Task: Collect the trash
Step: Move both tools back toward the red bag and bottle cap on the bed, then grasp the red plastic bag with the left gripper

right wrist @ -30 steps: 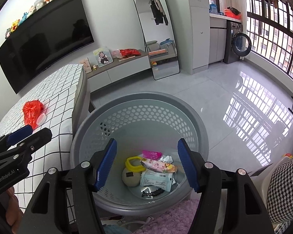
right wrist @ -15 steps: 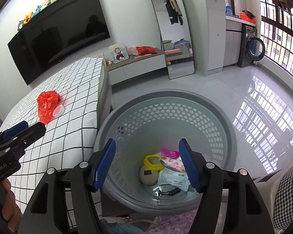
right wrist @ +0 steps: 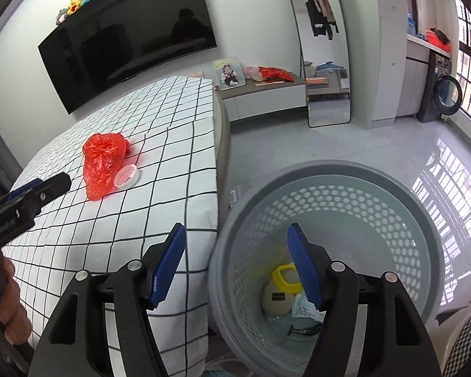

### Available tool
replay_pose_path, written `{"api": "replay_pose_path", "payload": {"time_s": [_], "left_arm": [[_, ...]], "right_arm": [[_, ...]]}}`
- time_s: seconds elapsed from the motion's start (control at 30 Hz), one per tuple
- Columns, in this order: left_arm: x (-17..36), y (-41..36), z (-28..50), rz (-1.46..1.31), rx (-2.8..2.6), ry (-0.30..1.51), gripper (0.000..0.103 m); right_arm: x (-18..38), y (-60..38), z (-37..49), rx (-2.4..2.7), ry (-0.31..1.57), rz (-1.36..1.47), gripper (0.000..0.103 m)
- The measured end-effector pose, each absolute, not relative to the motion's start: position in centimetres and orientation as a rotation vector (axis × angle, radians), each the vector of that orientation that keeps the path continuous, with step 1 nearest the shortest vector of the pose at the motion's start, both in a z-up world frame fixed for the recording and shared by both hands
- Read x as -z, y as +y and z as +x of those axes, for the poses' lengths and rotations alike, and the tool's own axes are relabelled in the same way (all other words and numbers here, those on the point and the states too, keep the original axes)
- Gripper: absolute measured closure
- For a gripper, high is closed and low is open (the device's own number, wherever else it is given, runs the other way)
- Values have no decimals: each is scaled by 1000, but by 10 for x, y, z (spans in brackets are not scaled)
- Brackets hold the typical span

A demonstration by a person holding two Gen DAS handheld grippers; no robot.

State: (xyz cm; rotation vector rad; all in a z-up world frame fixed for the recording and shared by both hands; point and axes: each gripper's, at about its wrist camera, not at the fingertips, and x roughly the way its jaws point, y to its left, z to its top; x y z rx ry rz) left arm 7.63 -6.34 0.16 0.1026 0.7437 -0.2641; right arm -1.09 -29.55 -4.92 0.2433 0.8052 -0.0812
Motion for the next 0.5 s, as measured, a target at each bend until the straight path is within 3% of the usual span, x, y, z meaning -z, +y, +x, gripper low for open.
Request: {"api": "replay_pose_path", "payload": {"time_s": [0.5], "left_arm": [[27, -53, 159, 112, 202, 839, 24]], "right_arm": [[53, -285, 33, 39, 842, 241, 39]]}}
